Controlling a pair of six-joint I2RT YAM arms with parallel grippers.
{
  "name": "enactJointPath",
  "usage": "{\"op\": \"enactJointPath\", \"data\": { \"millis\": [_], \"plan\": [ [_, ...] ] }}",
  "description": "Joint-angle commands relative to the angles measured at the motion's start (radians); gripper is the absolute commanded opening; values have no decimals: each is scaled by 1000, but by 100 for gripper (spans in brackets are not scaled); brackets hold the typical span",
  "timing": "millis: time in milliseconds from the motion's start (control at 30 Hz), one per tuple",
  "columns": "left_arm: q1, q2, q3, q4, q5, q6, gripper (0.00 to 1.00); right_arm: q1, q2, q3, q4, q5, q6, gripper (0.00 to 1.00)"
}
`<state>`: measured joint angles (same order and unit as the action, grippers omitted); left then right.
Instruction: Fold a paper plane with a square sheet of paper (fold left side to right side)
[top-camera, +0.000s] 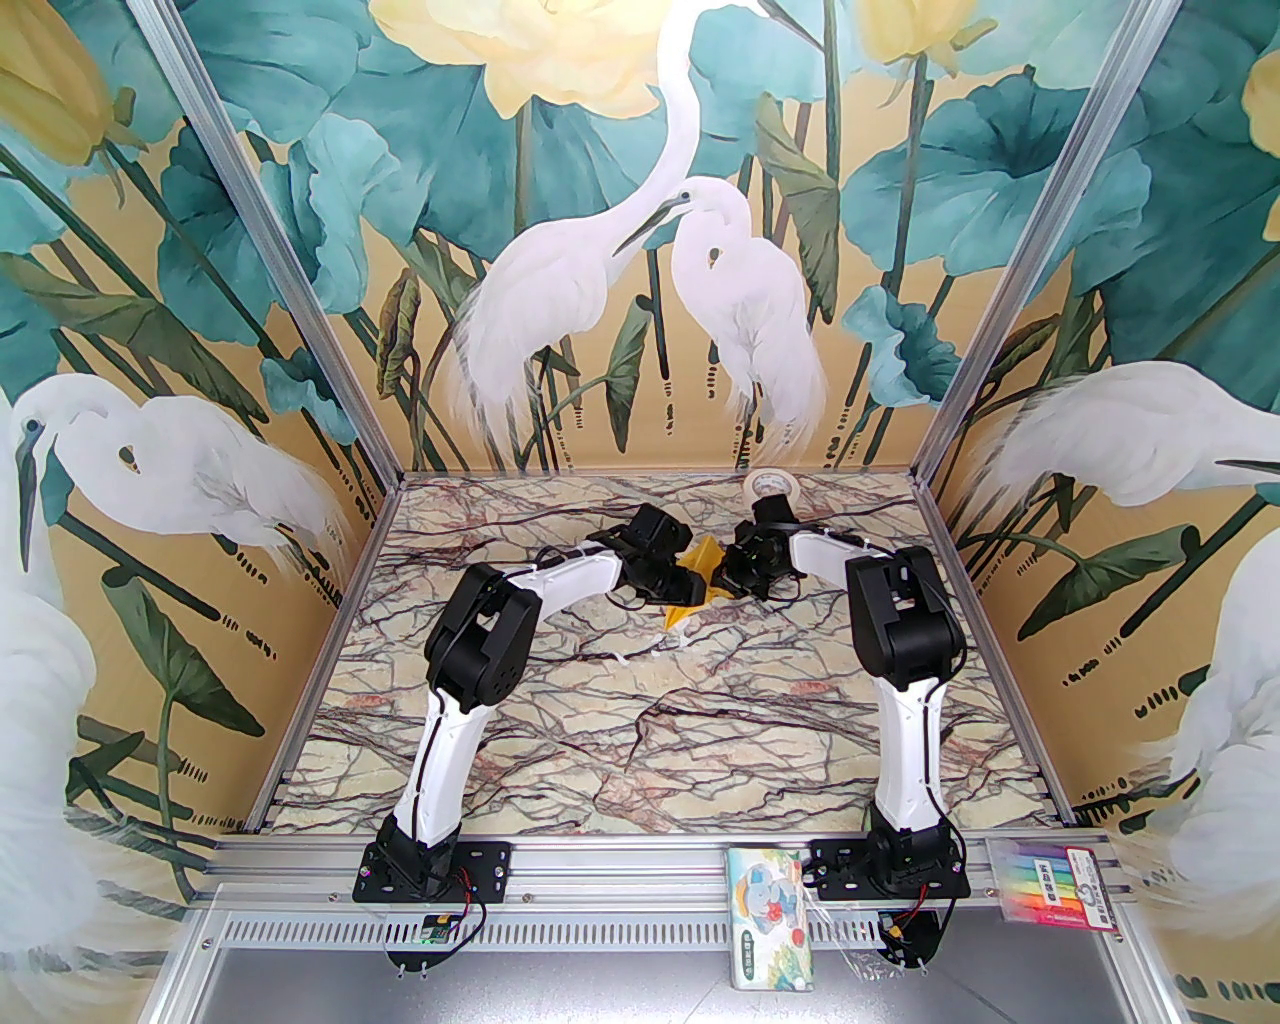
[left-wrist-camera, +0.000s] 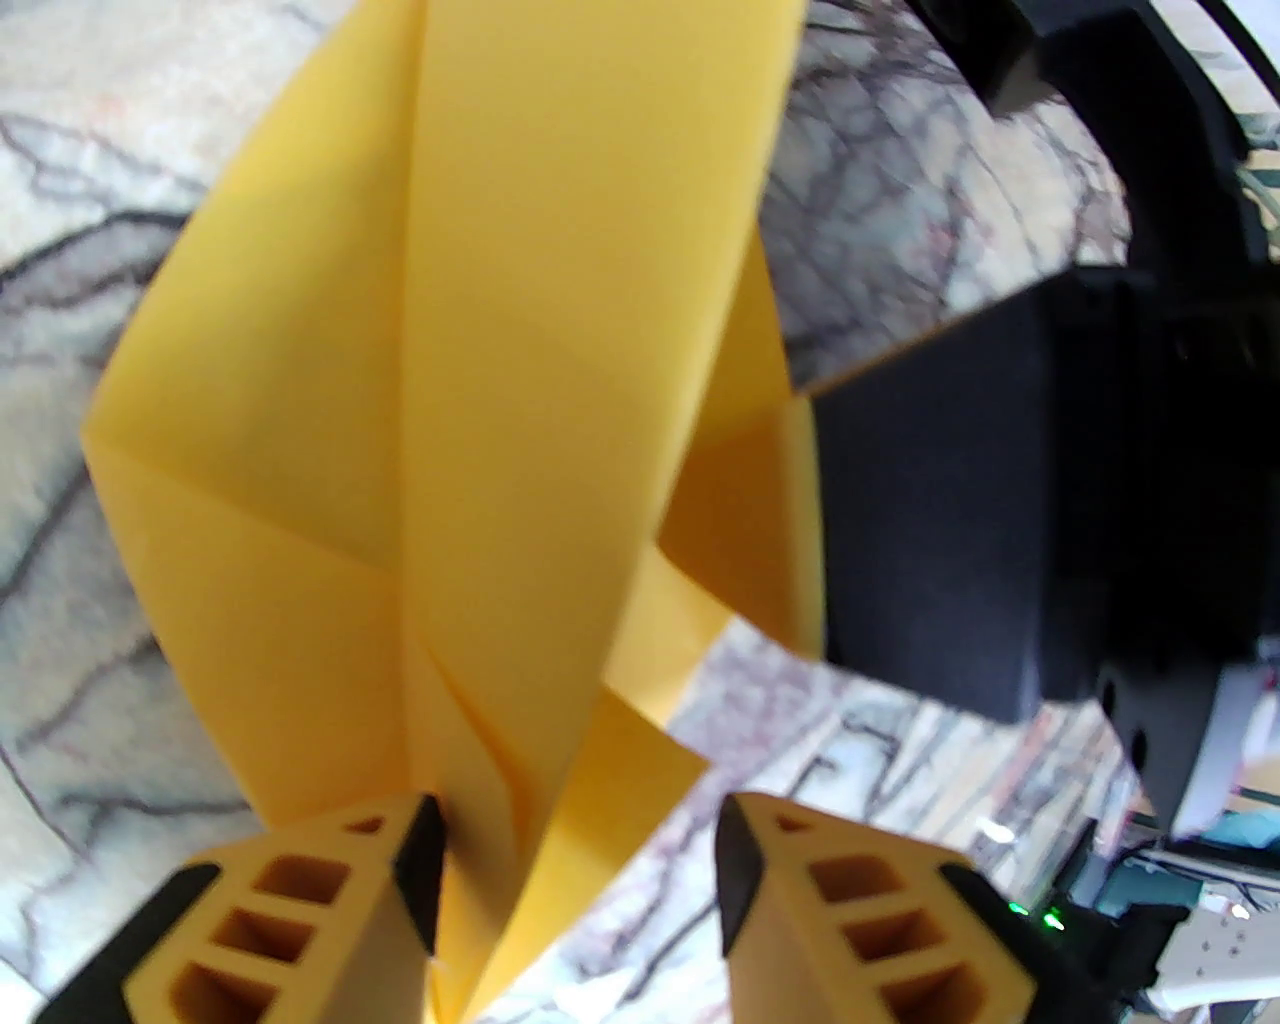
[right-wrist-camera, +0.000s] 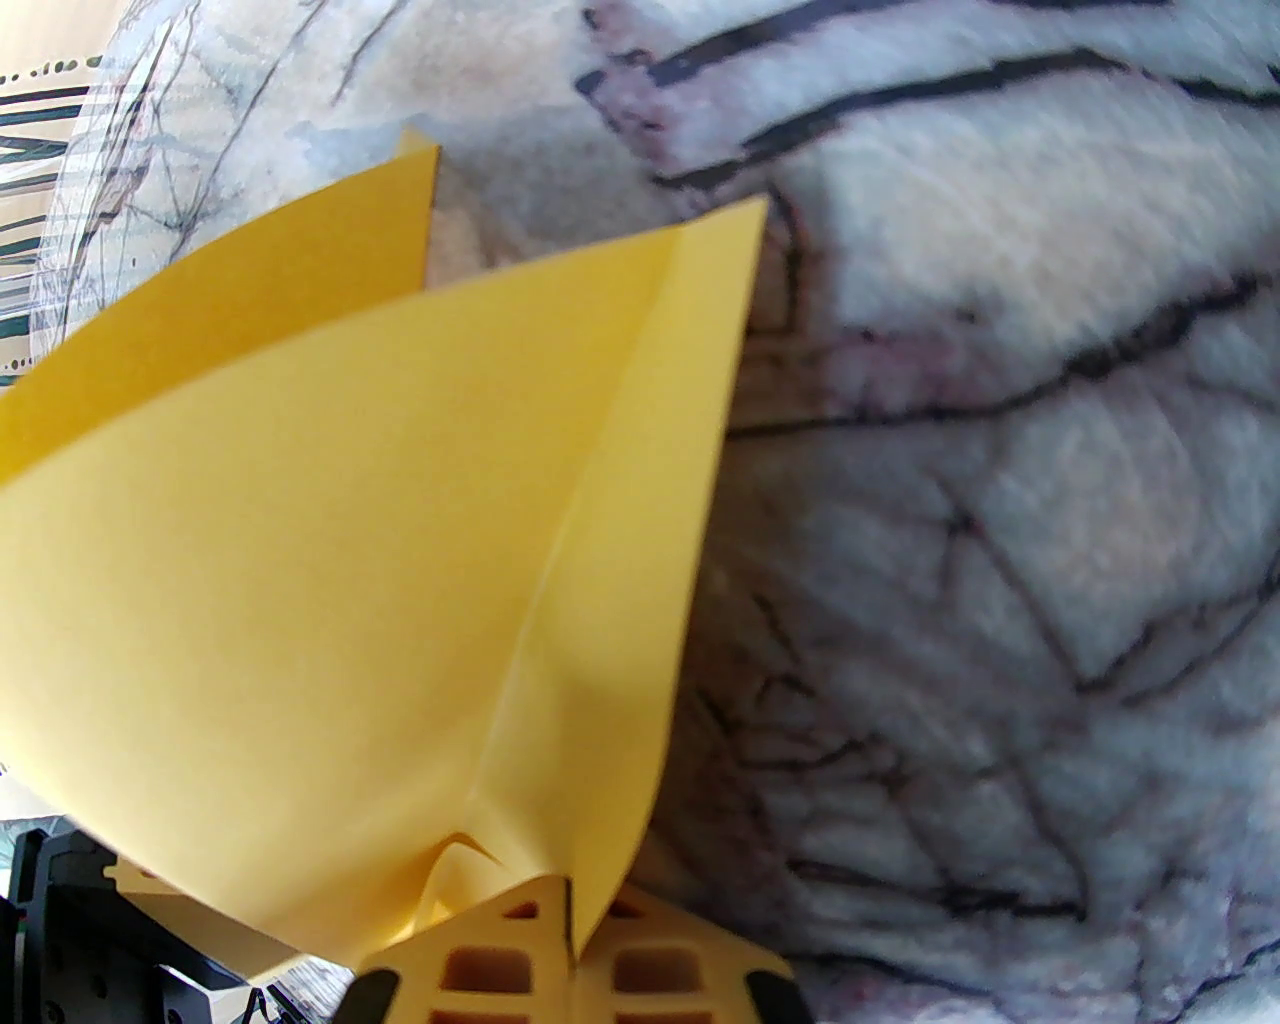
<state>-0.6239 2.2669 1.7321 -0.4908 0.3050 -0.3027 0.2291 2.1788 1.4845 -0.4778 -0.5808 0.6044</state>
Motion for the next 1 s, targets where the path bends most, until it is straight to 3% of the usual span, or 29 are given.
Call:
{"op": "enactJointPath", "data": {
  "millis": [0, 333, 700, 733, 900, 967],
  "plan": [
    [-16, 36, 45, -63, -117, 40, 48, 4, 3, -10, -5, -6, -6, 0],
    [-42, 85, 136, -123, -241, 82, 38, 6, 1, -22, 7, -13, -3, 0],
    [-69, 101, 173, -150, -278, 126, 31, 6, -5, -28, 12, -10, -1, 0],
    [-70, 102, 173, -149, -280, 128, 26, 6, -8, -26, 11, -11, -1, 0],
    [-73, 87, 170, -140, -290, 127, 13, 4, -41, -28, 18, -3, -1, 18],
    [-73, 75, 167, -140, -296, 125, 10, 1, -67, -27, 19, 1, 0, 31]
  ]
}}
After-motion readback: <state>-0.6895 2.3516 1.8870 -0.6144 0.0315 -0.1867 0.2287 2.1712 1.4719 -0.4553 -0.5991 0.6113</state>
